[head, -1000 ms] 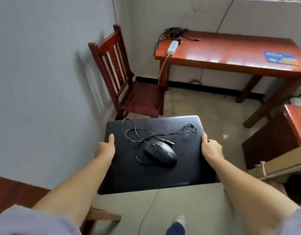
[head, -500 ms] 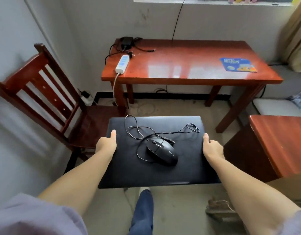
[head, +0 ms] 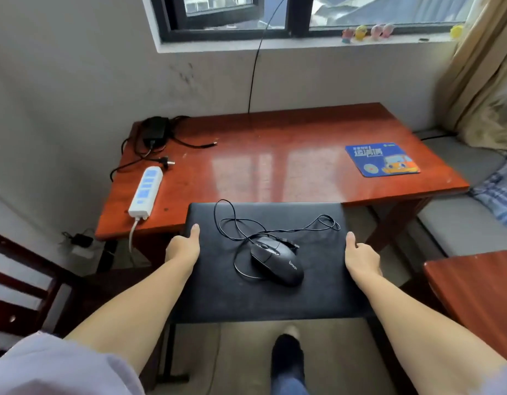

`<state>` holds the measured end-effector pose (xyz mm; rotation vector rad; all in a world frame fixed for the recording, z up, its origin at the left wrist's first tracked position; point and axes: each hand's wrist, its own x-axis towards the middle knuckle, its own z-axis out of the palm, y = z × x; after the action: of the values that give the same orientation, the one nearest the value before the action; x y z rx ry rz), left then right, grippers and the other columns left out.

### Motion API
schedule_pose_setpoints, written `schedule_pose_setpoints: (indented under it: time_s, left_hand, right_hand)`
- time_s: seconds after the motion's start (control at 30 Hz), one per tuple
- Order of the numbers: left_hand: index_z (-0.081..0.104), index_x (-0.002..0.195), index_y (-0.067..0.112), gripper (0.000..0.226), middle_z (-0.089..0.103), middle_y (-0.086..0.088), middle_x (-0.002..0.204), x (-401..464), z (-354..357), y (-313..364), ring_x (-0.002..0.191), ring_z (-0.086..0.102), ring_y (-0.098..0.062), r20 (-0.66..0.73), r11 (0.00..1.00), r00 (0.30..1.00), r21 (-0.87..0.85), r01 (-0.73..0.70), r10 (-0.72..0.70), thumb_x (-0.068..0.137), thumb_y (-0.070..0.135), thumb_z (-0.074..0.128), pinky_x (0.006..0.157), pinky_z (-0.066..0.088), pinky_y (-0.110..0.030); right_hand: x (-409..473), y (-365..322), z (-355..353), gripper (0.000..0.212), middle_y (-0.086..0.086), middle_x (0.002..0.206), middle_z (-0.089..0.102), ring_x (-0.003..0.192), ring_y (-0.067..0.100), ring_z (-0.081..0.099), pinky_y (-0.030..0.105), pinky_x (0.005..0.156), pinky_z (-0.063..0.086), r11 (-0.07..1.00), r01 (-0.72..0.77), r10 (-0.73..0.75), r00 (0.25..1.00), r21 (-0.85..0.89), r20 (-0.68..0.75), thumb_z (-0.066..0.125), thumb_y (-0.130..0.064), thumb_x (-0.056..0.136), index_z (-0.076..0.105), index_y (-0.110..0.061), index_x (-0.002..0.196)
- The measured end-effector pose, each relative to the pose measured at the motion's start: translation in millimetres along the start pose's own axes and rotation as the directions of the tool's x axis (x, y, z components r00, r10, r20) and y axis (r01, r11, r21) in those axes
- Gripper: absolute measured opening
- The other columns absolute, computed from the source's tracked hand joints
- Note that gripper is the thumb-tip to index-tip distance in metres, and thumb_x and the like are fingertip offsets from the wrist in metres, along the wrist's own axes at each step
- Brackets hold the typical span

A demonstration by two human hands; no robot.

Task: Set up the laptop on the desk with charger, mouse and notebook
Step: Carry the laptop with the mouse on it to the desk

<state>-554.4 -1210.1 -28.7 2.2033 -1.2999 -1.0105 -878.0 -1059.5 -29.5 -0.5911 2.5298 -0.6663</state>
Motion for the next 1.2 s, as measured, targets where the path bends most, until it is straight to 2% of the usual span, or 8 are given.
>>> schedule_pose_setpoints:
  time_s: [0.13,0.23,0.37,0.6,0.87,1.0,1.13,1.2]
  left_hand:
    - [0.057,0.109,-0.006,0.067,0.061,-0.022,0.117,53.9,44.3,66.2,0.102,0.056,-0.039,-0.026,0.999,1.000,-0.033,0.004,-0.005,0.089,0.057,0.042,0.074,0.036,-0.035]
    - [0.057,0.107,-0.007,0.067,0.061,-0.022,0.116,92.9,79.5,117.6,0.095,0.055,-0.037,-0.028,0.998,0.999,-0.050,0.042,-0.043,0.090,0.056,0.042,0.074,0.036,-0.035]
    - [0.055,0.111,-0.007,0.066,0.059,-0.023,0.118,131.9,110.3,167.6,0.106,0.055,-0.040,-0.035,0.995,0.996,-0.053,0.084,-0.086,0.090,0.055,0.041,0.075,0.035,-0.035]
    - [0.054,0.090,-0.001,0.056,0.061,-0.022,0.108,219.2,151.3,229.2,0.081,0.046,-0.031,0.011,0.994,0.994,0.033,0.105,-0.105,0.092,0.052,0.039,0.072,0.038,-0.036]
    - [0.058,0.102,-0.007,0.068,0.062,-0.025,0.112,288.1,176.5,269.5,0.103,0.057,-0.041,0.107,0.954,0.992,0.298,0.030,-0.065,0.092,0.056,0.033,0.075,0.040,-0.037]
    - [0.060,0.097,-0.007,0.071,0.063,-0.027,0.111,296.2,186.4,273.7,0.103,0.058,-0.041,0.144,0.914,0.988,0.405,-0.009,-0.054,0.092,0.057,0.030,0.077,0.042,-0.037]
    - [0.055,0.082,-0.001,0.067,0.064,-0.026,0.105,296.0,188.7,269.5,0.099,0.059,-0.041,0.133,0.893,0.991,0.448,-0.030,-0.033,0.091,0.059,0.028,0.073,0.042,-0.037]
    - [0.057,0.086,-0.002,0.070,0.064,-0.026,0.106,295.5,186.3,270.8,0.099,0.059,-0.040,0.139,0.877,0.990,0.478,-0.042,-0.029,0.091,0.060,0.026,0.074,0.041,-0.037]
  right_hand:
    - [91.3,-48.7,3.9,0.069,0.024,0.122,0.059,0.112,0.040,0.053,0.043,0.090,0.042,0.999,0.043,-0.043,0.999,0.001,0.004,0.022,-0.056,0.093,0.061,-0.001,0.109]
    - [166.0,-90.8,2.7,0.068,0.024,0.118,0.060,0.109,0.040,0.053,0.042,0.086,0.041,0.998,0.067,-0.066,0.998,-0.018,0.010,0.022,-0.056,0.093,0.062,-0.002,0.107]
    - [240.7,-140.6,-2.0,0.067,0.024,0.113,0.062,0.104,0.039,0.055,0.040,0.080,0.040,0.992,0.106,-0.105,0.994,-0.067,0.020,0.022,-0.056,0.093,0.063,-0.003,0.102]
    - [331.5,-201.2,27.1,0.067,0.021,0.108,0.063,0.099,0.038,0.057,0.039,0.075,0.039,0.989,0.094,-0.090,0.995,-0.117,0.036,0.021,-0.058,0.092,0.062,-0.005,0.098]
    - [395.7,-233.7,52.1,0.063,0.021,0.106,0.064,0.089,0.035,0.055,0.036,0.071,0.037,0.985,0.035,-0.031,0.999,-0.170,0.022,0.022,-0.059,0.091,0.059,-0.009,0.088]
    - [416.2,-238.3,56.4,0.066,0.023,0.109,0.063,0.099,0.039,0.057,0.038,0.073,0.036,0.972,0.031,-0.023,0.999,-0.233,0.037,0.021,-0.058,0.092,0.061,-0.006,0.096]
    - [422.2,-233.8,61.0,0.067,0.023,0.112,0.062,0.102,0.039,0.056,0.038,0.074,0.036,0.967,0.045,-0.029,0.997,-0.252,0.067,0.021,-0.058,0.092,0.062,-0.006,0.104]
    - [421.6,-229.5,61.6,0.067,0.023,0.113,0.062,0.103,0.039,0.057,0.039,0.076,0.037,0.960,0.062,-0.038,0.995,-0.273,0.093,0.020,-0.057,0.092,0.062,-0.006,0.104]
